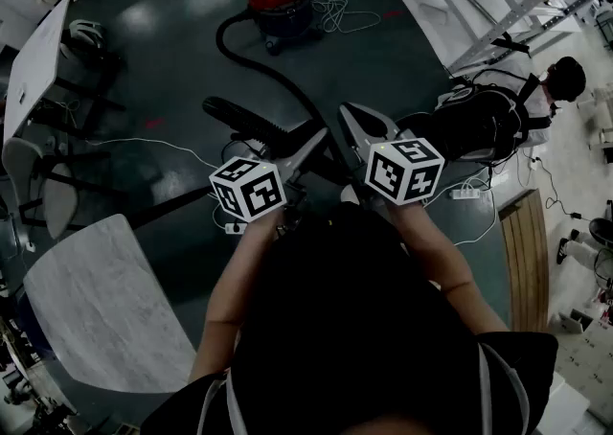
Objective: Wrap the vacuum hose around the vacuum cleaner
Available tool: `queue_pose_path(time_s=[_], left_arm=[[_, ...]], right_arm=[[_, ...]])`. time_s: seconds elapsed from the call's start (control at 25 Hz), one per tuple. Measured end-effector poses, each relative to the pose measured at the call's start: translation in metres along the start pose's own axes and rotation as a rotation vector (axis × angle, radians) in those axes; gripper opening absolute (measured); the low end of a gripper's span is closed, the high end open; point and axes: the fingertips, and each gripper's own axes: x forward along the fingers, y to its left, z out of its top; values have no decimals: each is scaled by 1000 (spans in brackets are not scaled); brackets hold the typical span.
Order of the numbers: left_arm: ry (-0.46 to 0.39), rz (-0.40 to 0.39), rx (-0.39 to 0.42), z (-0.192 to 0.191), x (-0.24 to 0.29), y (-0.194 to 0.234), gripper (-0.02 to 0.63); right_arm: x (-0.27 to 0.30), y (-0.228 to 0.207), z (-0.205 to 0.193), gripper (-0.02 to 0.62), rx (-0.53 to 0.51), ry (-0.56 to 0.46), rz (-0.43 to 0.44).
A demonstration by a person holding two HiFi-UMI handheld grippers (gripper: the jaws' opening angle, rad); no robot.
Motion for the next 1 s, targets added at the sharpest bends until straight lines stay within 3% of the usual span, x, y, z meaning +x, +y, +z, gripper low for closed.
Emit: queue_pose_path(time_s=[0.44, 1.0], left_arm=[[17, -11, -7, -5, 5, -2, 140], [64, -33, 28, 1, 6, -4, 140]], right_arm=[[0, -4, -4, -5, 36, 10, 14], [6, -8, -3, -5, -27, 49, 44]])
